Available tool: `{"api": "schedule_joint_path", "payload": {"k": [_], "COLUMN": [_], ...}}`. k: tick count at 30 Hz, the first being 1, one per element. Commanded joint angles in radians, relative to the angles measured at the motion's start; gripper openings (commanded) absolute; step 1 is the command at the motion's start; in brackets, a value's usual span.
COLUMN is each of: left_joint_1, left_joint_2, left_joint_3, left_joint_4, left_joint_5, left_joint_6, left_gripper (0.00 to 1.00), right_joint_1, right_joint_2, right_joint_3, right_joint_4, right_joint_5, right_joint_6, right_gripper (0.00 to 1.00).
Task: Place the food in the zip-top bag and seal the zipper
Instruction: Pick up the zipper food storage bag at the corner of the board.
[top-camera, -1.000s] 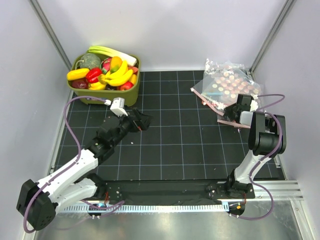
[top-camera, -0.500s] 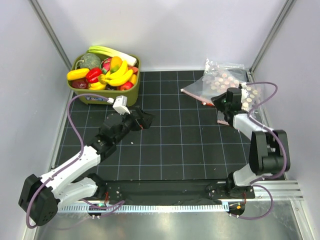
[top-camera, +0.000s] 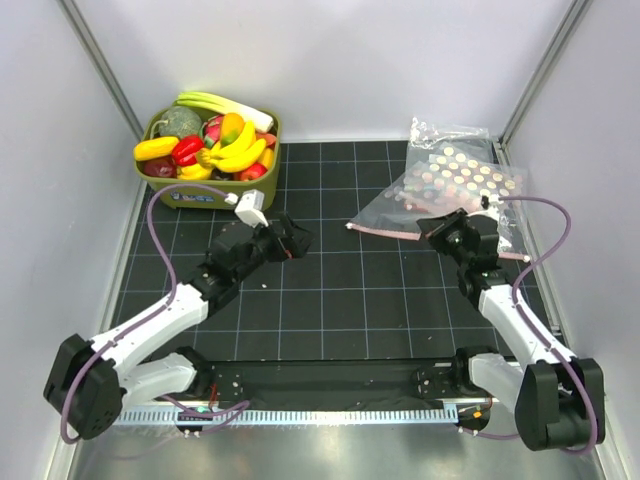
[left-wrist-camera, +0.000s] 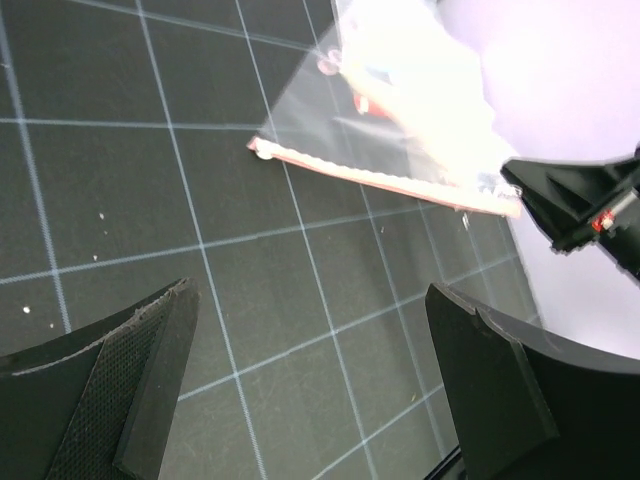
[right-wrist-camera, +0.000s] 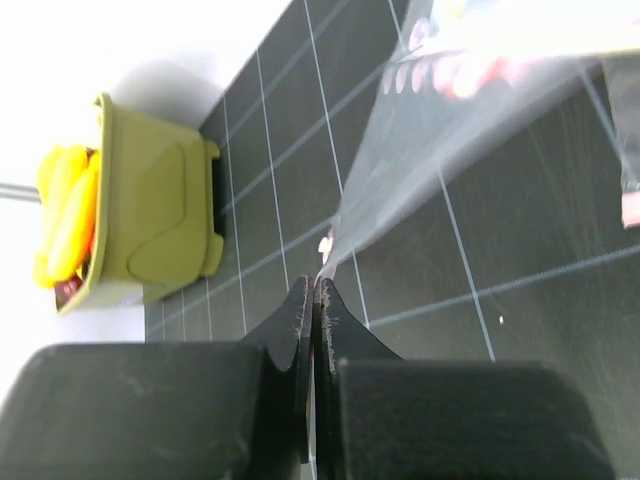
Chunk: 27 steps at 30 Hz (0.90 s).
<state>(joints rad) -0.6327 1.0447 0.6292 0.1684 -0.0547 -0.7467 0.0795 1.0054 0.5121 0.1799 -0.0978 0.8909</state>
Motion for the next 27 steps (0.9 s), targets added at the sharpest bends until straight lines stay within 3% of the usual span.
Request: {"api": "schedule_joint_path", "payload": {"k": [1,5,7,11,19,22,24,25,27], "left_joint_1": [0.002,-0.002,-0.013,-0.067,-0.274,-0.305,-0.306,-0.305,-0.306], "left_joint_2": [0.064,0.176,0.218,0.296,0.333,0.336,0.337,0.340,0.350], "left_joint_3": [0.101,0.176,0.185,0.219,0.250,0.245,0.242,0.245,0.253], "left_joint_4": [0.034,-0.029,0.014,0.048,0.023,0.028,0.037,0.036,0.016], "left_joint_5": [0.107,0.145,0.179,0.190,-0.112,-0.190,-0.203,-0.185,-0.097], "left_joint_6": [0.082,0.164,0.191,0.282,0.659,0.711,0.724,0.731,0.782], "left_gripper": [1.00,1.00,1.00,1.00,1.00,1.00,0.95,0.86,0.79], "right_joint_1": [0.009,0.009,0.016,0.039,0.065,0.075,0.081,0.083,0.089], "right_joint_2": [0.005,0.048,0.085,0.142,0.130,0.122,0.119,0.118,0.114], "right_joint_3": [0.018,0.074,0.078,0.193,0.230,0.240,0.249,0.250,0.262], "right_joint_4": [-0.023,-0.063,-0.030,-0.149,-0.204,-0.220,-0.227,-0.235,-0.252], "right_joint_5": [-0.062,-0.084,-0.158,-0.201,-0.212,-0.220,-0.226,-0.229,-0.230], "right_joint_6": [-0.026,-0.058,-0.043,-0.108,-0.144,-0.153,-0.156,-0.158,-0.165], "right_gripper": [0.01,0.01,0.01,0.01,0.02,0.02,0.02,0.02,0.02]}}
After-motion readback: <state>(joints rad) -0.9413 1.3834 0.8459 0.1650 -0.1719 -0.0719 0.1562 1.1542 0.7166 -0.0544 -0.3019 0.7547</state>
